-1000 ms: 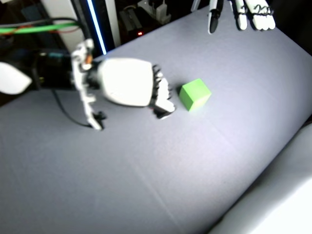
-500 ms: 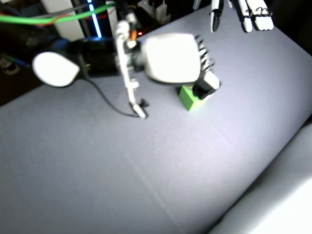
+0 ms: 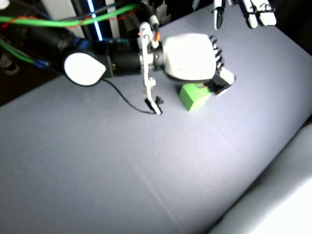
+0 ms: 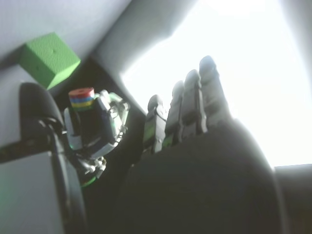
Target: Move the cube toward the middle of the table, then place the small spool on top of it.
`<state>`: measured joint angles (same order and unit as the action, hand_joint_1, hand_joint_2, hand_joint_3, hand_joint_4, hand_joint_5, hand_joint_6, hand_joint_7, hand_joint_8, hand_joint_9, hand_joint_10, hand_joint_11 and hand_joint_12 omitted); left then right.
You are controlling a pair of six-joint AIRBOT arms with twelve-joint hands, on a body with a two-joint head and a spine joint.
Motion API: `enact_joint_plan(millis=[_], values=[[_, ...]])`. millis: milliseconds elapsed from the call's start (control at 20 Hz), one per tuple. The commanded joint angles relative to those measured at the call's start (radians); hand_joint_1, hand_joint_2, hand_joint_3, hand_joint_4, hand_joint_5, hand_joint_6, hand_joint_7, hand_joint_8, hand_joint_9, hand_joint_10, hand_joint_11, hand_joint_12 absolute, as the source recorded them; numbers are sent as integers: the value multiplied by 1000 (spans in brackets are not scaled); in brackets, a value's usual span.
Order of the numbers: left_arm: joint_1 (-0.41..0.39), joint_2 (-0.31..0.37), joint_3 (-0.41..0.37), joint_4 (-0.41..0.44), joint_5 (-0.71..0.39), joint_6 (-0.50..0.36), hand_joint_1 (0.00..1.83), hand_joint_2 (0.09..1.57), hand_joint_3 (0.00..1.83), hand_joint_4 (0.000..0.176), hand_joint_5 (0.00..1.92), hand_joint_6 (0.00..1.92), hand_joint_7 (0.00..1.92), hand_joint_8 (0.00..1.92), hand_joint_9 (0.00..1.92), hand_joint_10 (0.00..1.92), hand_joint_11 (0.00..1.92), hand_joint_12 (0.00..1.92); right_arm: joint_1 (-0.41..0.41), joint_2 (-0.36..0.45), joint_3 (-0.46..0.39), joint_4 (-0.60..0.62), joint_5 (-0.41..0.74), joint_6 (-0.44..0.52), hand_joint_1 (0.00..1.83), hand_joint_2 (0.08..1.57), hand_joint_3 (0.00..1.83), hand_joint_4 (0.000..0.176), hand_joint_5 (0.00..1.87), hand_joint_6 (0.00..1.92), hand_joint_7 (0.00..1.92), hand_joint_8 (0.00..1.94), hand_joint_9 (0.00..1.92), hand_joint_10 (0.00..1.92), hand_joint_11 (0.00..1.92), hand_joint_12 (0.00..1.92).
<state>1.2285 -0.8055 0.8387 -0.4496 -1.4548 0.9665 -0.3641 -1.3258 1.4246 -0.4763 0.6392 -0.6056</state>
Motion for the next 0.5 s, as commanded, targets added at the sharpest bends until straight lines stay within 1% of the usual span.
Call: enact_joint_plan(millis=[0, 50, 100, 150, 200, 250, 300, 350, 400, 450], values=[[-1, 5, 3, 5, -128, -4, 939, 994, 1, 130, 83, 0, 0, 0, 3, 0, 38, 51, 17, -4, 5, 24, 75, -4, 1294, 992, 10, 0, 1349, 156, 1274, 675, 1320, 328, 868, 1291], [-1, 5, 3, 5, -128, -4, 927, 992, 0, 146, 81, 0, 0, 0, 0, 0, 30, 51, 17, -7, 7, 24, 70, -4, 1290, 992, 8, 0, 1380, 99, 1266, 682, 1235, 473, 809, 1351], [-1, 5, 3, 5, -129, -4, 939, 993, 0, 148, 81, 0, 0, 0, 0, 0, 5, 38, 16, -10, 9, 24, 63, -4, 1290, 992, 0, 0, 1395, 72, 1281, 651, 1189, 571, 780, 1380], [-1, 5, 3, 5, -130, -5, 920, 991, 0, 153, 81, 0, 0, 0, 0, 0, 19, 45, 15, -15, 13, 23, 56, -4, 1284, 991, 0, 0, 1411, 66, 1275, 640, 1131, 651, 727, 1393], [-1, 5, 3, 5, -131, -6, 932, 988, 0, 137, 92, 4, 0, 0, 0, 0, 8, 42, 15, -20, 17, 21, 51, -4, 1280, 987, 0, 0, 1397, 130, 1308, 535, 1127, 622, 722, 1345], [-1, 5, 3, 5, -132, -6, 936, 989, 0, 131, 94, 4, 0, 0, 0, 0, 12, 46, 15, -24, 20, 19, 46, -4, 1277, 988, 0, 4, 1335, 278, 1333, 463, 1144, 564, 725, 1297], [-1, 4, 3, 5, -132, -7, 933, 991, 0, 132, 95, 4, 0, 0, 0, 0, 20, 51, 15, -27, 23, 19, 43, -4, 1278, 991, 0, 0, 1337, 261, 1299, 551, 1153, 584, 750, 1356], [-1, 3, 3, 5, -132, -7, 945, 992, 0, 128, 102, 6, 0, 0, 0, 0, 18, 53, 15, -28, 24, 19, 41, -4, 1280, 1000, 0, 0, 1340, 215, 1255, 666, 1141, 608, 736, 1387], [-1, 3, 3, 5, -133, -8, 922, 993, 1, 146, 92, 1, 0, 0, 0, 0, 23, 58, 15, -28, 24, 19, 41, -4, 1280, 1009, 0, 0, 1355, 162, 1205, 781, 1099, 711, 723, 1425], [-1, 3, 3, 4, -135, -8, 917, 991, 0, 161, 87, 0, 0, 0, 0, 0, 17, 57, 15, -28, 24, 19, 41, -4, 1280, 1011, 0, 0, 1361, 148, 1195, 802, 1071, 784, 727, 1446]])
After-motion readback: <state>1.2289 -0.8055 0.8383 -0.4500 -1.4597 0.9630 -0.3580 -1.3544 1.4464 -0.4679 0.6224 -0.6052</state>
